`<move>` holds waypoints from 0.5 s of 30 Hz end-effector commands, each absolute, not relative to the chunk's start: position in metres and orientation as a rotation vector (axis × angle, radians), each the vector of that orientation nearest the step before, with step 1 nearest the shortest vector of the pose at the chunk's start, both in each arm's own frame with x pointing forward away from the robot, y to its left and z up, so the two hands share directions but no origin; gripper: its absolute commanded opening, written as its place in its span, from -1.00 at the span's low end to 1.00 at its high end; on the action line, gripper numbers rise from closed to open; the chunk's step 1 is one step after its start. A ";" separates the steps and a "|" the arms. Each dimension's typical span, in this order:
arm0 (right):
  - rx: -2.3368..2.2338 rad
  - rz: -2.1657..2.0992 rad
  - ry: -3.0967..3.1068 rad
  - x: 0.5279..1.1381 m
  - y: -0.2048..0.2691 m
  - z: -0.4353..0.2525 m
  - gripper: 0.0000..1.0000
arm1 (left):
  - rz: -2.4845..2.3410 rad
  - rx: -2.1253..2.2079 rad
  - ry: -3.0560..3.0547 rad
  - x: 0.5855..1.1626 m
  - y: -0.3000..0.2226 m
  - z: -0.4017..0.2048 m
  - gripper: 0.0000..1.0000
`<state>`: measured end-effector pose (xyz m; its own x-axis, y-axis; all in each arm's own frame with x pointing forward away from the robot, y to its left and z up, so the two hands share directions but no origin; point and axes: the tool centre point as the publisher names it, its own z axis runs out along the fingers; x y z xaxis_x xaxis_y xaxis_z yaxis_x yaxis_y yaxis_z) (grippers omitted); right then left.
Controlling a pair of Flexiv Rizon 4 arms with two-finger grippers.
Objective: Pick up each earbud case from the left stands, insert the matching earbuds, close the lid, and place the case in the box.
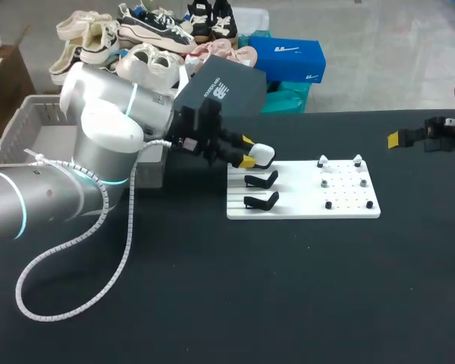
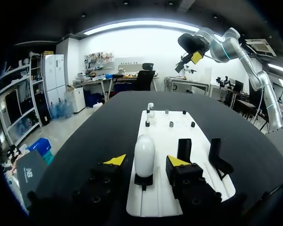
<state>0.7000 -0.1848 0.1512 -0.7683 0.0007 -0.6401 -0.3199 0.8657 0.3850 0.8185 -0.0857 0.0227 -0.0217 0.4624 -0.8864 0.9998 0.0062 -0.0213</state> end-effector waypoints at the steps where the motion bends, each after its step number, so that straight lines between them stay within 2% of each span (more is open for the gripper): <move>1: -0.233 0.643 2.376 0.701 -0.186 0.151 1.00 | -0.971 1.549 1.571 0.825 -0.087 0.021 0.03; 8: -0.233 0.643 2.376 0.701 -0.186 0.151 1.00 | -0.989 1.544 1.580 0.825 -0.087 0.020 -0.02; 15: -0.233 0.643 2.376 0.701 -0.186 0.151 1.00 | -0.993 1.544 1.574 0.824 -0.088 0.020 0.04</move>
